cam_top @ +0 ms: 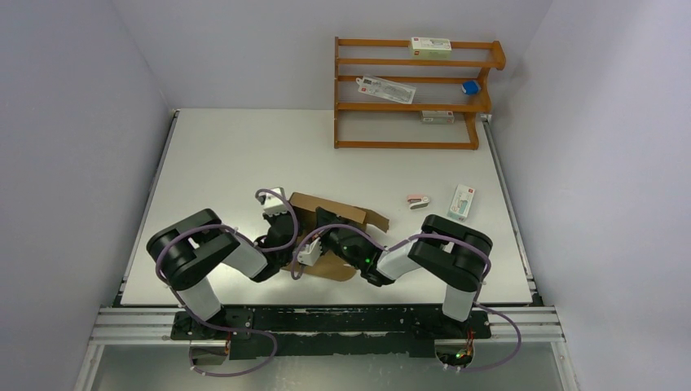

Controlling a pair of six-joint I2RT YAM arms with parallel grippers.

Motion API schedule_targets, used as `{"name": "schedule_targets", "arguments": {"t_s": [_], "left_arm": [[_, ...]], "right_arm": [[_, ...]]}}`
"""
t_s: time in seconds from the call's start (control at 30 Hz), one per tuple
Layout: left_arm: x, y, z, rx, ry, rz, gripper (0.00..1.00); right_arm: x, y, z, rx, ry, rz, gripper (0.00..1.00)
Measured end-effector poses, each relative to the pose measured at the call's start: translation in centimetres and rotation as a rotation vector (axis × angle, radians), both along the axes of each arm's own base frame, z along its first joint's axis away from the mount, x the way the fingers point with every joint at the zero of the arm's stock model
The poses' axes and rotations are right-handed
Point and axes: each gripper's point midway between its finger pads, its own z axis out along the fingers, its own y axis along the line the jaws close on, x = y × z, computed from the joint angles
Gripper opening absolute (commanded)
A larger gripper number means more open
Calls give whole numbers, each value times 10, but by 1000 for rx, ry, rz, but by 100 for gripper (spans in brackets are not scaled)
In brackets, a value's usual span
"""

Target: Fold the paper box

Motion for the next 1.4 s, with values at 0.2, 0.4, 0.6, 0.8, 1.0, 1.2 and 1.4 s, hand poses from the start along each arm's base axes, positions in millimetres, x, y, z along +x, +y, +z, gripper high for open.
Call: {"name": "schedule_targets", "arguments": {"t_s": [0.2,0.4,0.6,0.8,1.0,1.2,1.4], "left_arm": [[-1,0,1,-19,-3,2,21],[-6,6,-1,-8,-13,-11,18],[-5,26,-5,39,-3,41,12],[-8,30,-5,84,2,25,6],[-13,31,0,131,11,-22,5],[-19,23,18,134,3,-102,5],[-29,18,13,164,61,-184,10]], "right_arm": [[-1,2,1,9,7,6,1],[-6,5,1,31,22,13,21],[-12,3,8,114,98,-16,40],[-17,-7,40,274,215,-64,50],[-27,-23,76,475,351,-105,63],[-34,-46,82,631,481,-190,69],[-41,-66,79,769,616,-287,74]]}}
